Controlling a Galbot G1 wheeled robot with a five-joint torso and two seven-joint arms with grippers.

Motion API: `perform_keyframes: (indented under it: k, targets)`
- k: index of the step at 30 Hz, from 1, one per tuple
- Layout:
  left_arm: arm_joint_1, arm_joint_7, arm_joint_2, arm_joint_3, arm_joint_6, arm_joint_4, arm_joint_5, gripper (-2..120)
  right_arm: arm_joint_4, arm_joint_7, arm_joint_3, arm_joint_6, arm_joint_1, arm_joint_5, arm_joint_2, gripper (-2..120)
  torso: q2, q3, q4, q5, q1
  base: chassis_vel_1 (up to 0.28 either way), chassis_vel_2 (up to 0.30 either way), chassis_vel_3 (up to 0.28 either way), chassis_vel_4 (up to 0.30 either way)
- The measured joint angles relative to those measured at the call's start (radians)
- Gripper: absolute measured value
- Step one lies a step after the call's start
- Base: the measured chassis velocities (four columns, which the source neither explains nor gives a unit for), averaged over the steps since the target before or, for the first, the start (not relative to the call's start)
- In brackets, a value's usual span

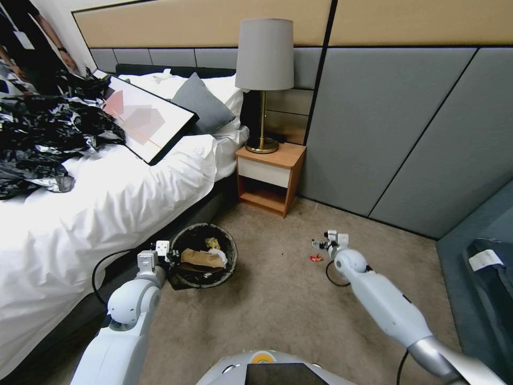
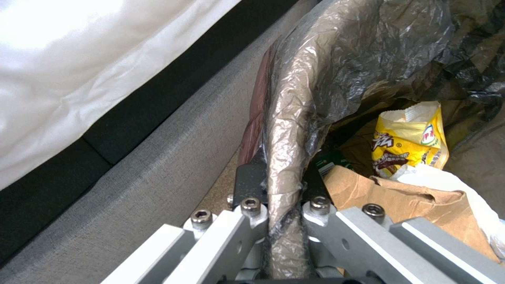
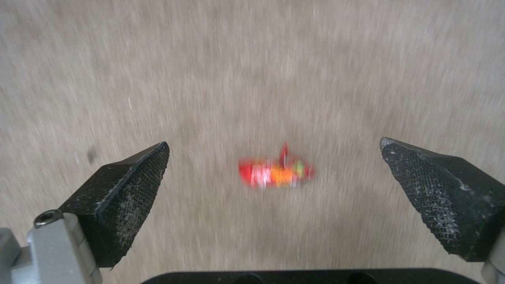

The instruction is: Pick up the trash bin, then pick up the garbage from the floor and place it into the trash bin.

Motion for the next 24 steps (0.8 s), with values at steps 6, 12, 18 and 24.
perform_keyframes:
  k: [6,12,18,24]
  targets:
    - [-0.002,0.000,-0.001,0.002,0.000,0.004,0.001,0,-0.021,-0.006,0.008,0.003,-0.022,-0.025,0.030,100,0.000,0.000,0.0001,-0.0002,0.000,0.000,0.000,0.000,0.000]
    - [-0.002,0.000,0.000,0.003,0.000,0.007,0.002,0,-0.093,-0.022,0.012,0.010,-0.013,-0.047,0.054,100,0.000,0.000,0.0000,0.0000,0.000,0.000,0.000,0.000,0.000]
    - [-0.001,0.000,-0.002,0.003,0.000,0.007,0.004,0,-0.184,-0.034,-0.015,0.016,0.038,-0.052,0.072,100,0.000,0.000,0.0002,-0.0001,0.000,0.000,0.000,0.000,0.000]
    - [0.001,0.000,-0.004,0.003,0.000,0.007,0.005,0,-0.281,-0.049,-0.044,0.022,0.103,-0.070,0.102,100,0.000,0.000,0.0001,-0.0001,0.000,0.000,0.000,0.000,0.000]
